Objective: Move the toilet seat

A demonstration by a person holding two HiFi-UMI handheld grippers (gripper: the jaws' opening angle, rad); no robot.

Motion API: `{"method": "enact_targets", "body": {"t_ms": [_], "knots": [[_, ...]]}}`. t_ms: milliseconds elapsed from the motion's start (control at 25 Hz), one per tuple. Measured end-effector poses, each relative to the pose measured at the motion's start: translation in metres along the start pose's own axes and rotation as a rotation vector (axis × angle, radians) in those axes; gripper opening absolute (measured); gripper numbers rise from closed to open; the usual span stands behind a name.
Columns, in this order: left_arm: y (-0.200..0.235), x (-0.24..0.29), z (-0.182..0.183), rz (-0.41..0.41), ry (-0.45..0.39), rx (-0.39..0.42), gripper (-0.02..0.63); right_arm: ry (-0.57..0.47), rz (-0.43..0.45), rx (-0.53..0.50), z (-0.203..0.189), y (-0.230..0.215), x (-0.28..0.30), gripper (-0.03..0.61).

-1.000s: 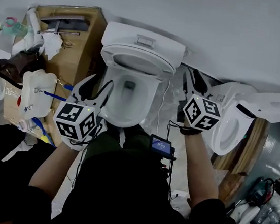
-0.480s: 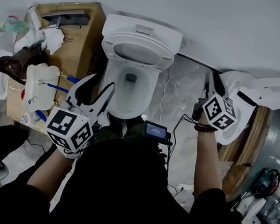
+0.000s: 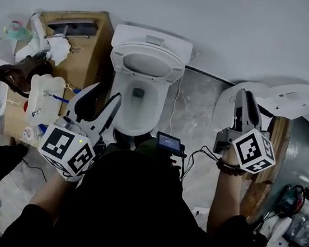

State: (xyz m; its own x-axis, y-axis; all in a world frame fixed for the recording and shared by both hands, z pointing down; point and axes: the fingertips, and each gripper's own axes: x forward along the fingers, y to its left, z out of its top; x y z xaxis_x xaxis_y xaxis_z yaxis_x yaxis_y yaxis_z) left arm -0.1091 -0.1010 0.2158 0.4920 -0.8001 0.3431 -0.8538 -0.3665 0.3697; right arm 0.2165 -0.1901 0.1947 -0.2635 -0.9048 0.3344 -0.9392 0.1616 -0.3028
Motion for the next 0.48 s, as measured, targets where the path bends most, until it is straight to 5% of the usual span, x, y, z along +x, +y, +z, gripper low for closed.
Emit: {"method": "enact_targets", "body": {"t_ms": [280, 480], "knots": [[-0.028, -0.024, 0.030, -0.079, -0.062, 0.029, 0.210, -0.126, 0.176, -0.052, 0.054, 0.092, -0.048, 0.120], [-0.036, -0.038, 0.057, -0.129, -0.145, 0.038, 0.078, -0.103, 0.397, -0.116, 0.039, 0.169, -0.074, 0.071]]}}
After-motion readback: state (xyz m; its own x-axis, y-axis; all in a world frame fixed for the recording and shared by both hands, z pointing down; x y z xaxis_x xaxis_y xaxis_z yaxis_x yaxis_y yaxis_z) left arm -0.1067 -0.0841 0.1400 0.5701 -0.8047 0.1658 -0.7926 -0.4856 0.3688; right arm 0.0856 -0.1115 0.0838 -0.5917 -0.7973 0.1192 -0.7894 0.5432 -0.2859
